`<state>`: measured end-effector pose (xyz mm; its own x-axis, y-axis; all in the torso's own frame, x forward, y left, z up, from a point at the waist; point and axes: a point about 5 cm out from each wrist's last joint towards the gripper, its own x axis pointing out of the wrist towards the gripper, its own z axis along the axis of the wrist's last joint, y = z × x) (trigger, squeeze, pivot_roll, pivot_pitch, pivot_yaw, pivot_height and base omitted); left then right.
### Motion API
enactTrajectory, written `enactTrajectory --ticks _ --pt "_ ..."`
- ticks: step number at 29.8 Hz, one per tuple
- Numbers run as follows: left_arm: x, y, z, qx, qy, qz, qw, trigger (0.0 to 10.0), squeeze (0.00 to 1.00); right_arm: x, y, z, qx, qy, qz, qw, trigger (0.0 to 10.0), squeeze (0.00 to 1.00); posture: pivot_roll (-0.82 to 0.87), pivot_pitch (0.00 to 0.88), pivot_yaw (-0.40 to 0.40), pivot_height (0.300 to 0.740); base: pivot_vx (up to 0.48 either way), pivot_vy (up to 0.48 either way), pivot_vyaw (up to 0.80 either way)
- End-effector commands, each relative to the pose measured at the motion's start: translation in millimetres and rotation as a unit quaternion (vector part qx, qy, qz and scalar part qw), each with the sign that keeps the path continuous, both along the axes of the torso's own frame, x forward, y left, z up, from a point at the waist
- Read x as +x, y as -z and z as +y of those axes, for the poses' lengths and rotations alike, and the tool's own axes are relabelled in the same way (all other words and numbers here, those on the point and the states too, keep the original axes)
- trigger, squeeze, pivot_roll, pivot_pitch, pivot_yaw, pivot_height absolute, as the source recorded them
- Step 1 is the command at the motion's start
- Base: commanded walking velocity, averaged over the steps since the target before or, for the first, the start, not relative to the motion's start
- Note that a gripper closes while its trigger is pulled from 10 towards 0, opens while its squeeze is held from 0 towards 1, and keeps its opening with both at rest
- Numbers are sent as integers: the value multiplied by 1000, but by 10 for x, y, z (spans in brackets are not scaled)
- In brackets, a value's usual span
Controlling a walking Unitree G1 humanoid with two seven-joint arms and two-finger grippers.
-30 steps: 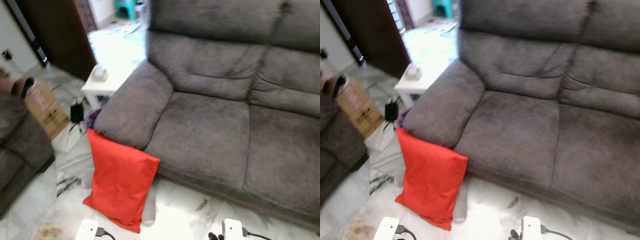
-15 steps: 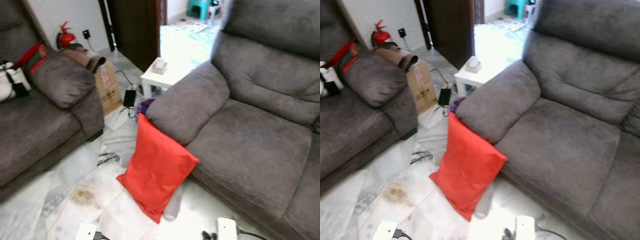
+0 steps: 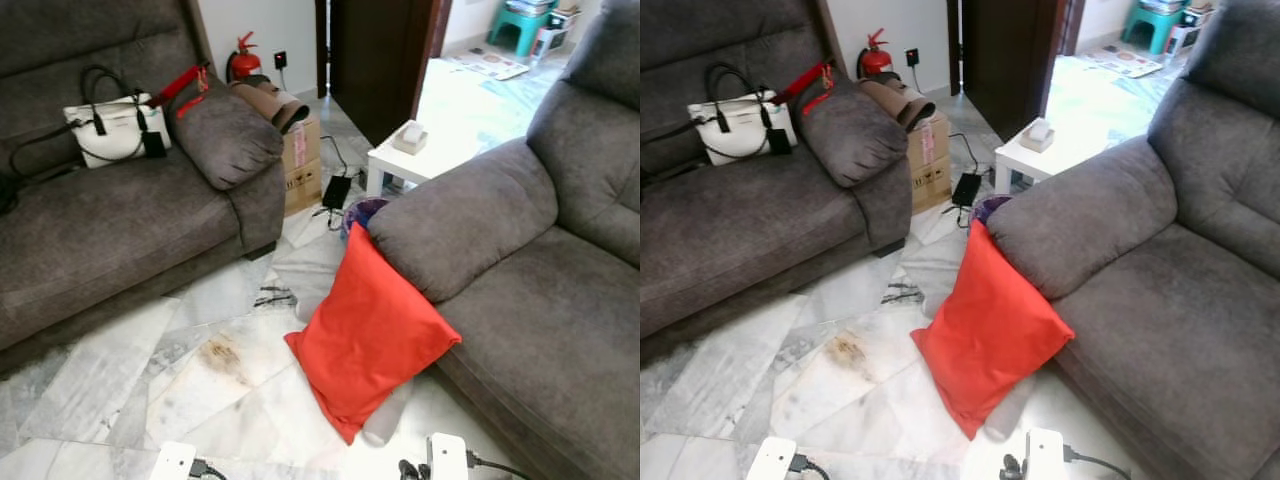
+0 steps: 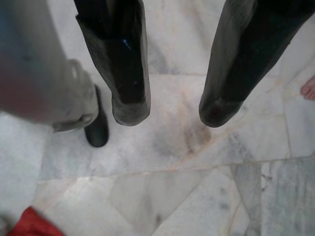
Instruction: Move the pillow to the sofa from floor
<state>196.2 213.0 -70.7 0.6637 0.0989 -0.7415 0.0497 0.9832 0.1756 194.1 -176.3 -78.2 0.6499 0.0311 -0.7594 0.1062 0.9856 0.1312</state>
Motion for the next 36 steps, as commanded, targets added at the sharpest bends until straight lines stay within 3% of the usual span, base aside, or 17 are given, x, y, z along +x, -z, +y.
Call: enactTrajectory --ticks 1,9,36 --pt "-102 54 27 -1 -8 21 1000 10000 0 -54 33 19 6 5 13 1000 10000 0 64 148 52 740 0 0 0" --pt "-99 51 33 1 -6 22 1000 10000 0 -43 28 17 4 7 12 1000 10000 0 67 149 54 740 0 0 0" --pt "-159 81 51 -1 -7 37 999 10000 0 49 -17 87 7 -7 -4 1000 10000 0 67 151 53 740 300 0 0"
